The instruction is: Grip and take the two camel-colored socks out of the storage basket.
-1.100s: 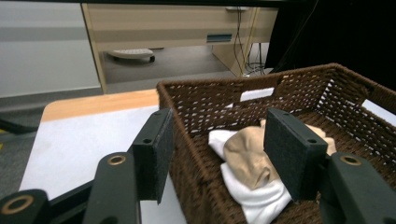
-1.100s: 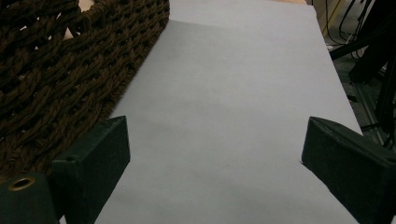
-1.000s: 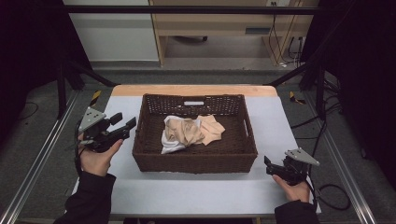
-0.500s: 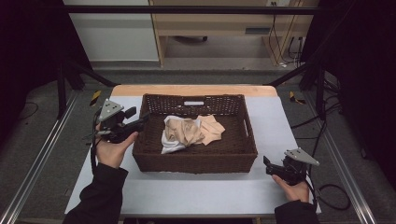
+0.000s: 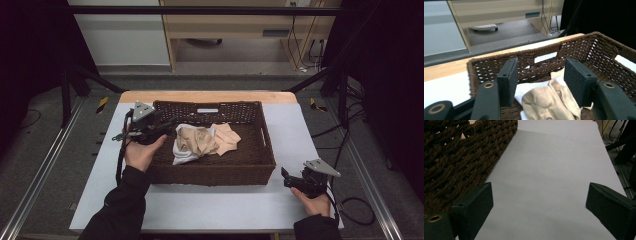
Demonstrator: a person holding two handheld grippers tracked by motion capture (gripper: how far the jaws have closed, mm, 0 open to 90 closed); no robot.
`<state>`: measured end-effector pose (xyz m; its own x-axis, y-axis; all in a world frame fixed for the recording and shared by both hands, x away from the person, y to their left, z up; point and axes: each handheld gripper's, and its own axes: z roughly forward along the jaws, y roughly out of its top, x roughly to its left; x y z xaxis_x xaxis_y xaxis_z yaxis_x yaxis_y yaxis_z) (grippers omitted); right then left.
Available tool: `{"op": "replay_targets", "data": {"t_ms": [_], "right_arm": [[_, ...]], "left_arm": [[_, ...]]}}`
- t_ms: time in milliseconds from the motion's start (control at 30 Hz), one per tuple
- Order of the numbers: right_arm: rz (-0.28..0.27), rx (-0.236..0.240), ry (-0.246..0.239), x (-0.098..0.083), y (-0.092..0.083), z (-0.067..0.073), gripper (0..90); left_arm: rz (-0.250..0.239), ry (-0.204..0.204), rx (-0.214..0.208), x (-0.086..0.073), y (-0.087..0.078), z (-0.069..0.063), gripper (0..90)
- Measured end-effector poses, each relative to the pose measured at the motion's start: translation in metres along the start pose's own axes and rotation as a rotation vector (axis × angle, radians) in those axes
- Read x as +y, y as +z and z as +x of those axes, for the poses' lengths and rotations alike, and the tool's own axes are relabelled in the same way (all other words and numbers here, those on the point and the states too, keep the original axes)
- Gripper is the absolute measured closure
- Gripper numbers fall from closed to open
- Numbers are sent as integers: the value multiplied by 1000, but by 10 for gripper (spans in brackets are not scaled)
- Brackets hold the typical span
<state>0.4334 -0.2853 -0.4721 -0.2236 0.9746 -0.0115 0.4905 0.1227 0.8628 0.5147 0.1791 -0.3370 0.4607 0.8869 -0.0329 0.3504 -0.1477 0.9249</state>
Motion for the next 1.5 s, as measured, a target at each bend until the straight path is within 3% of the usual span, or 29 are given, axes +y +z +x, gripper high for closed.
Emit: {"op": "replay_targets", "data": {"t_ms": [367,833,967,1333,1500], "right_arm": [[2,-5,-6,0,0,0,75],[5,-13,-12,0,0,-1,79],[7,-16,-15,0,0,0,80],[10,-19,-19,0,2,-1,79],[12,-18,-15,0,1,0,79]], "left_arm": [[32,16,20,-4,31,-3,424],[150,39,34,-29,68,-5,407],[190,36,11,-33,75,-6,383],[281,38,22,-46,88,-7,429],[320,19,10,-50,90,-7,525]]}}
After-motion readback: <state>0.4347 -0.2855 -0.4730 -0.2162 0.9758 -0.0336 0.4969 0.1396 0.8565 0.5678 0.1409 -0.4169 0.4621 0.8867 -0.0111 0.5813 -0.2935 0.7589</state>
